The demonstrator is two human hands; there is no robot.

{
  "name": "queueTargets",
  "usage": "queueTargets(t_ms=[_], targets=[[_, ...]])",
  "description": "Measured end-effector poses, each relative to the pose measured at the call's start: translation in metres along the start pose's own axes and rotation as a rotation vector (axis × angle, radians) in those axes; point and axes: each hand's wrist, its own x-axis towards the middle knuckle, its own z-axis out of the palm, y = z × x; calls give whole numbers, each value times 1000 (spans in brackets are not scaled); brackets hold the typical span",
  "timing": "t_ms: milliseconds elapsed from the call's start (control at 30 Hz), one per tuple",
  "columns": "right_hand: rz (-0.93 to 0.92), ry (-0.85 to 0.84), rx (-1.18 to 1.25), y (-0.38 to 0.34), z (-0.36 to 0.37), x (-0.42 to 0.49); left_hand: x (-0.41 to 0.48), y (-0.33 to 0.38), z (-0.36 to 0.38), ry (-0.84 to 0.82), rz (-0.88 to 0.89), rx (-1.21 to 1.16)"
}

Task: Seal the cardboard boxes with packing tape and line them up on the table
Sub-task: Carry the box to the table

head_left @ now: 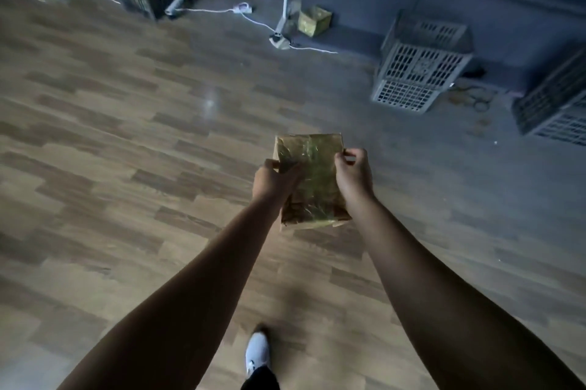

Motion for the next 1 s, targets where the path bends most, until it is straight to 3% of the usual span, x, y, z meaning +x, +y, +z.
queueTargets(t_ms=[400, 1000], targets=[[-118, 26, 69, -145, 76, 129, 166, 127, -53, 32, 128, 17], [-209, -87, 85, -368, 283, 372, 483, 278, -147, 188, 126, -76]])
